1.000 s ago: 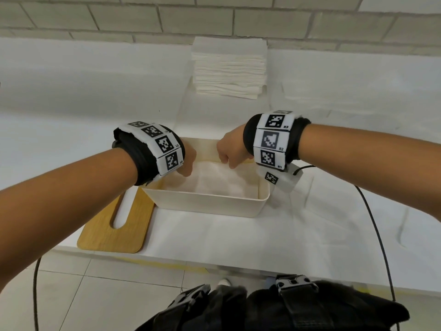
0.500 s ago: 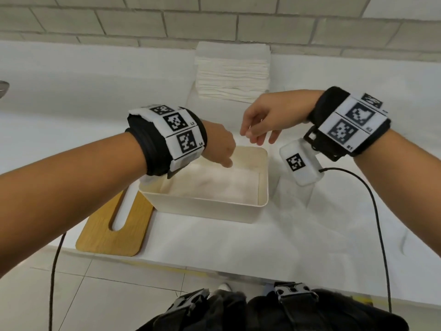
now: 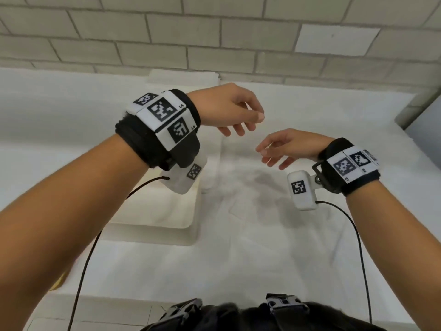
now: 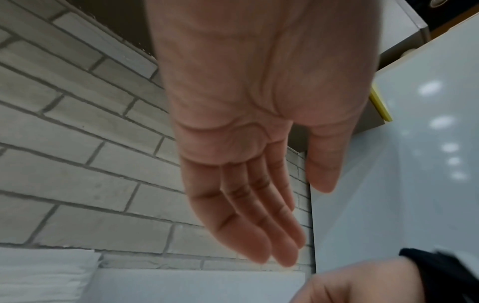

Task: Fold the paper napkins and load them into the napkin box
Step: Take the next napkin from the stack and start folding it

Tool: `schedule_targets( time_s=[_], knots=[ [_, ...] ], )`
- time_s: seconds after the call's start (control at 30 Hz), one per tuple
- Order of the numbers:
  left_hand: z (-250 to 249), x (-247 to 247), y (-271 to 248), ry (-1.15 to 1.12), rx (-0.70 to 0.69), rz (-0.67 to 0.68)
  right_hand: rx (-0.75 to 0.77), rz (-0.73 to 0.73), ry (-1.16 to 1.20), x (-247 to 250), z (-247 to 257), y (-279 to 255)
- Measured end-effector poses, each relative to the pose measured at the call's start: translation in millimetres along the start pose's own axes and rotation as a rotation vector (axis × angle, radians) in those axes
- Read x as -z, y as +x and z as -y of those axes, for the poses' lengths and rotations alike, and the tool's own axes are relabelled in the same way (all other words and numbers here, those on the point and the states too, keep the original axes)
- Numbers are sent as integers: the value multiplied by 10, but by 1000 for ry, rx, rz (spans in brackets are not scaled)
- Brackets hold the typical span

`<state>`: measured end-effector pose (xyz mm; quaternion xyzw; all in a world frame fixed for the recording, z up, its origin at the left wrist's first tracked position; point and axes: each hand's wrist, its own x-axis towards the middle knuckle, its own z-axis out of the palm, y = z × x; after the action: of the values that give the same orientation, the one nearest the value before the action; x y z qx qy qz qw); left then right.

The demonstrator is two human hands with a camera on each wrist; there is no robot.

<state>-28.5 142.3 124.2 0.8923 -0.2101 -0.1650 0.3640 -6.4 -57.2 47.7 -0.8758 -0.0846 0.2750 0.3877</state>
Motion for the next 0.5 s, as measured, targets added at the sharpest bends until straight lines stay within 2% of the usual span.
schedule_targets(
  time_s=[0.17, 0.27, 0.37, 0.5],
  knots=[
    [-305, -377, 307, -29, 29, 19, -29, 14, 21, 287, -474, -147],
    [-372, -685, 548, 17, 98, 53, -71, 60, -110, 343, -725, -163],
    [-234, -1059, 785, 91, 252, 115, -109, 146, -324, 267, -955, -130],
    [-5, -1471, 925, 264, 520, 202, -69, 154, -391, 132, -1190, -91]
  ],
)
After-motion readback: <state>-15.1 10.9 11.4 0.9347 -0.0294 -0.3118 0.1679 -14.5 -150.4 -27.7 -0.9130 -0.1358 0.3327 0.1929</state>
